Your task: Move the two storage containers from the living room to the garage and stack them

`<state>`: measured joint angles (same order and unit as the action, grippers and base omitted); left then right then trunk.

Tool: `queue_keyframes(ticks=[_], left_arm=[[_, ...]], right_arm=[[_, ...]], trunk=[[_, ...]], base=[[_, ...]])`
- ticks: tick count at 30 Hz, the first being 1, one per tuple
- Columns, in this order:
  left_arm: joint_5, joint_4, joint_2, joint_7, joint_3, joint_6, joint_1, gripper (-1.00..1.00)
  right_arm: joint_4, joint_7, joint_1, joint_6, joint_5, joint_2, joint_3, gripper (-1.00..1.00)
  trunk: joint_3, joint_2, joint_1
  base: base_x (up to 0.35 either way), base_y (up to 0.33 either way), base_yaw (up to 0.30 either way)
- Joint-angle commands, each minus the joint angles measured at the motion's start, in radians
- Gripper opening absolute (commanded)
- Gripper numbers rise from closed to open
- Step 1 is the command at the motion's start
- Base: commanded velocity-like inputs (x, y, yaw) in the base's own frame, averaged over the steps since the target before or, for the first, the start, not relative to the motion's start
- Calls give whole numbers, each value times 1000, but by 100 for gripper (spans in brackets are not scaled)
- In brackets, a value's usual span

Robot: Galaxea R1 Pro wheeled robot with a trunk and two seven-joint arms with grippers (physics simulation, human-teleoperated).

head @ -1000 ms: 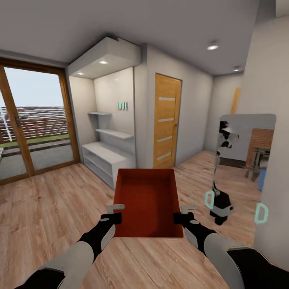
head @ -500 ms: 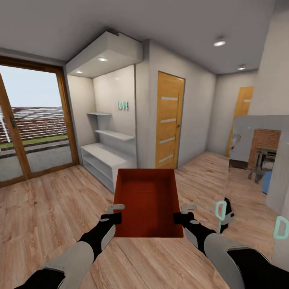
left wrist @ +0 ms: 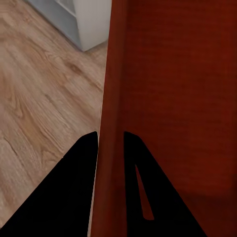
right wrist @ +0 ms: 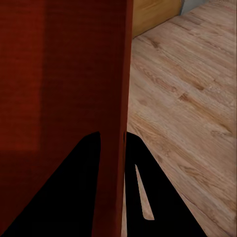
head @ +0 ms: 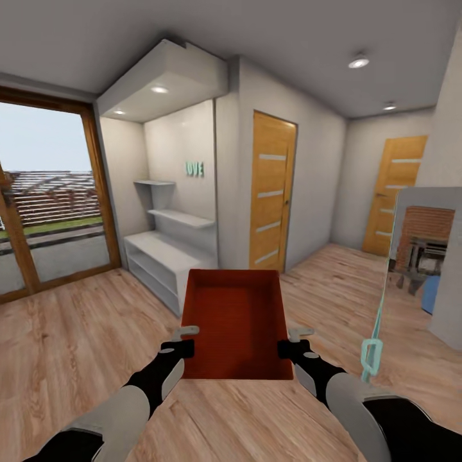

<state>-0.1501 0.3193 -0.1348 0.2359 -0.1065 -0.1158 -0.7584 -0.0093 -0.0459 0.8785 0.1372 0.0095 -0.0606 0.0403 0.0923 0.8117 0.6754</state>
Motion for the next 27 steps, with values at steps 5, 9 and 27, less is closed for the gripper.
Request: queue_keyframes(ticks=[5,9,27], left_arm=[[14,33,77,14,74,35,-1,-100],[14,33,77,14,74,35,-1,-100],[14,33,77,14,74,35,-1,-100]], right_arm=[[3,-4,0,2,-6,0,-17,-100],[3,-3,0,2,-6,-1,-17,-100],[3,-3,1,2,-6,-1,-17,-100]], trunk=[[2,1,1],[2,1,1],[2,1,1]], base=[[322,80,-232],[322,80,-243],[322,80,-245]])
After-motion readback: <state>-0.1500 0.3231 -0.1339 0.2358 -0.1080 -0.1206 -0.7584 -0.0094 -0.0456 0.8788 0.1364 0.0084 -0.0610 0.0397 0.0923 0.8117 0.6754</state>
